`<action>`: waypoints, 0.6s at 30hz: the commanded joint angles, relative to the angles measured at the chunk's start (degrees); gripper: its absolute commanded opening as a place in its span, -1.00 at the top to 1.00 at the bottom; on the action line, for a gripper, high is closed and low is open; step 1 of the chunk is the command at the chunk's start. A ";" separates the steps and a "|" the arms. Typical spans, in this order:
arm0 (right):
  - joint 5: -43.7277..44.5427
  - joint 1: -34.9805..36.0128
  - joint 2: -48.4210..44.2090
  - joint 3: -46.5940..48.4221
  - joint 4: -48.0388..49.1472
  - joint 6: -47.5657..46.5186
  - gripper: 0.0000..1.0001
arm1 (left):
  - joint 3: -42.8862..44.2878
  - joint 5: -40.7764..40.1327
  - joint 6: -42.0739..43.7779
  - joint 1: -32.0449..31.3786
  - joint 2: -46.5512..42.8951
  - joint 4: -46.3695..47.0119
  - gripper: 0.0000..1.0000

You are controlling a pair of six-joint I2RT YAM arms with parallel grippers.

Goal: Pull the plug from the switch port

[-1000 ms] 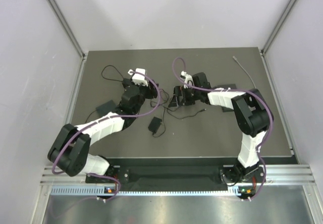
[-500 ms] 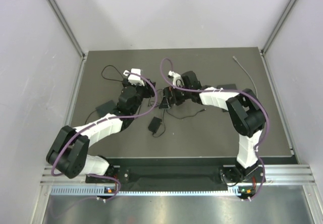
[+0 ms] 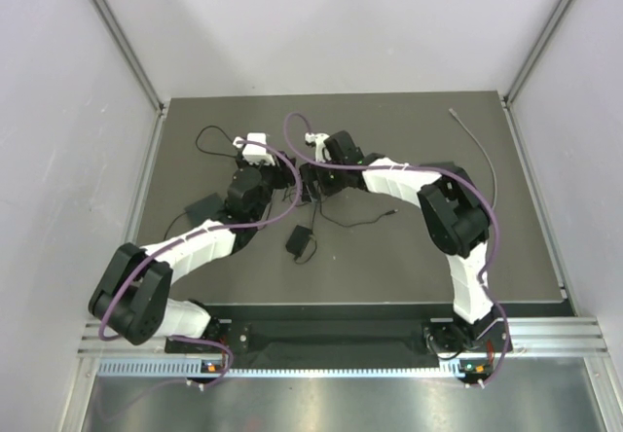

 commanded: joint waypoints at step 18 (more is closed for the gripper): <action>9.19 -2.86 6.02 14.53 -5.41 1.49 1.00 | -0.43 -22.35 -7.82 0.36 -2.90 -4.12 -0.28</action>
